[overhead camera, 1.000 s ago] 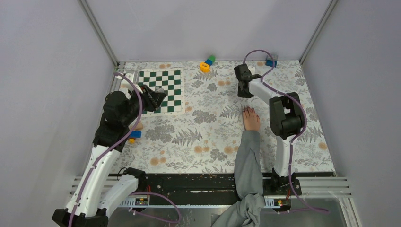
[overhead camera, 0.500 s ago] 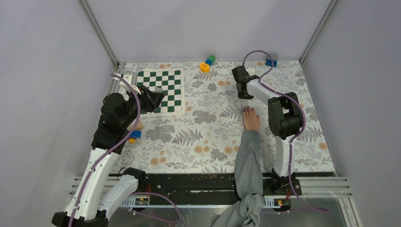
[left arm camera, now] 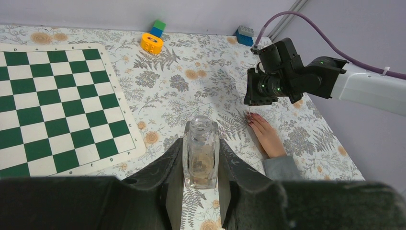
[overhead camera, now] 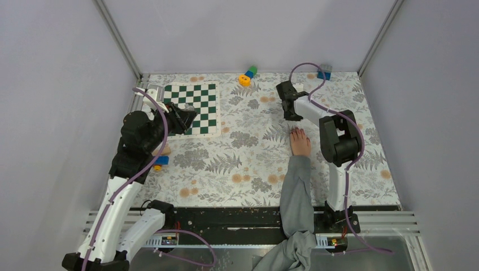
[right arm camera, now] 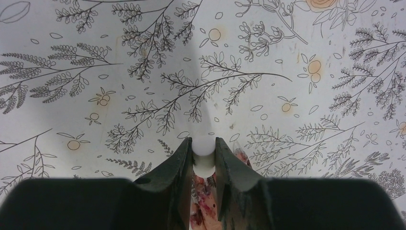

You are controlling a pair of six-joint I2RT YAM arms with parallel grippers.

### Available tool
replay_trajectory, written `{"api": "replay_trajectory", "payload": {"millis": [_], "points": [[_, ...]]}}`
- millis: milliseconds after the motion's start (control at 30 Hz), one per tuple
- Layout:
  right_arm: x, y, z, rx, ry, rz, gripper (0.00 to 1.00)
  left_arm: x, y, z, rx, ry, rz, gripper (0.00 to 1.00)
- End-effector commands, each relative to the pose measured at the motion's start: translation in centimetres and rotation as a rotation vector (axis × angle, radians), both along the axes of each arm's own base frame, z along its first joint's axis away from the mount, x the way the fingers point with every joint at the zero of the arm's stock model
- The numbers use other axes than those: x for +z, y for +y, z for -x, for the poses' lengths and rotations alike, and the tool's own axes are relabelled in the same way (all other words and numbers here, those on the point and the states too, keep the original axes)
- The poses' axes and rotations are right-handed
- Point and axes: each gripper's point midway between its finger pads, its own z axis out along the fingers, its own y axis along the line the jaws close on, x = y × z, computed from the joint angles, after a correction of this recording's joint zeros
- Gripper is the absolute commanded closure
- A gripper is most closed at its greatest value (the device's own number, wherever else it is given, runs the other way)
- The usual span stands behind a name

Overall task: Paint the nails
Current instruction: Paint the nail polish on the nail.

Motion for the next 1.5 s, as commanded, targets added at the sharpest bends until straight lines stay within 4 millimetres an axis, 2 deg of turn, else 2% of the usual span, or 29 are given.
{"api": "replay_trajectory", "payload": {"millis": [0,467,733,1467], "points": [[0.6,0.0,0.5,-0.001,-0.011,0.030,1.00,3.5,0.2,-0.2,0.008,-0.098,0.022,1.00],[0.5,0.5,0.5,0.007,-0.026,0.007,1.00,3.2,0.4,0.2,0.015,-0.099,0.022,1.00],[0.6,0.7,-0.1,0.006,-0.043,0.014,1.00,3.1,0.5,0.2,0.022,-0.097,0.020,1.00],[0.6,0.9,-0.6,0.001,-0.053,0.019,1.00,3.0,0.3,-0.3,0.018,-0.087,0.016,1.00]]}}
